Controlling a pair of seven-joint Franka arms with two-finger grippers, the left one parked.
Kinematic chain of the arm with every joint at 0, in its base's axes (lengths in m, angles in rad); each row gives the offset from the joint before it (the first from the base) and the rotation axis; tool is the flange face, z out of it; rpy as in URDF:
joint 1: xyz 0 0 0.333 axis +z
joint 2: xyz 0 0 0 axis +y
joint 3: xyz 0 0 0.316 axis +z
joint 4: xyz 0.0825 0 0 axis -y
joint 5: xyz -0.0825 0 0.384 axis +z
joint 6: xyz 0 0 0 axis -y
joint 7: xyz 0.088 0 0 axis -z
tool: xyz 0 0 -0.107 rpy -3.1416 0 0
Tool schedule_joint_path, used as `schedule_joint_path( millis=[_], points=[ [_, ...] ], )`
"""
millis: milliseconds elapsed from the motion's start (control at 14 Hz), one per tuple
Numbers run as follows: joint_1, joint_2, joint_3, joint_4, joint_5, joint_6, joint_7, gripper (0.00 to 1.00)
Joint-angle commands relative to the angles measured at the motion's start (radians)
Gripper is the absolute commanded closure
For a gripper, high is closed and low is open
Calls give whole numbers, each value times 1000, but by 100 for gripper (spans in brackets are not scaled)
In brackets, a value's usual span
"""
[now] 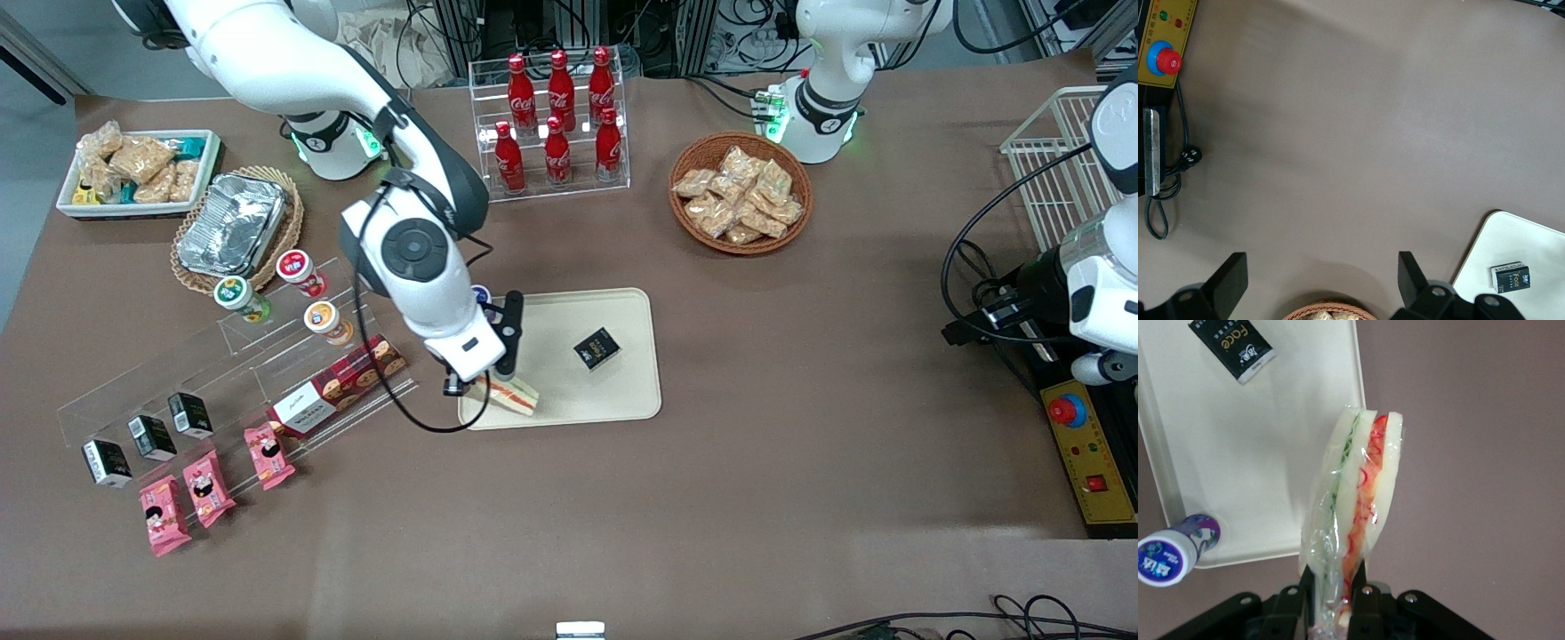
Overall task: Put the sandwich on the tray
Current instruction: 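Carry the sandwich over the cream tray and lower it, then open the right gripper to release the sandwich on the tray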
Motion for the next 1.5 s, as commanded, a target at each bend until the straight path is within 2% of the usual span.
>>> schedule_joint_path(
  millis=[0, 429, 786, 857, 929, 1071, 1143, 1429],
  points=[
    [14, 27, -3, -11, -23, 53, -24, 77],
    [77, 54, -4, -50, -39, 112, -21, 77],
    [71, 73, -4, -50, -42, 123, 19, 74],
    [68, 79, -3, -50, -40, 124, 63, 70],
    [73, 82, -4, -51, -40, 126, 106, 47],
    [73, 82, -4, -50, -42, 129, 128, 29],
    [70, 78, -3, -48, -40, 129, 127, 0],
    [55, 26, -11, -39, -33, 118, 124, 0]
  ],
)
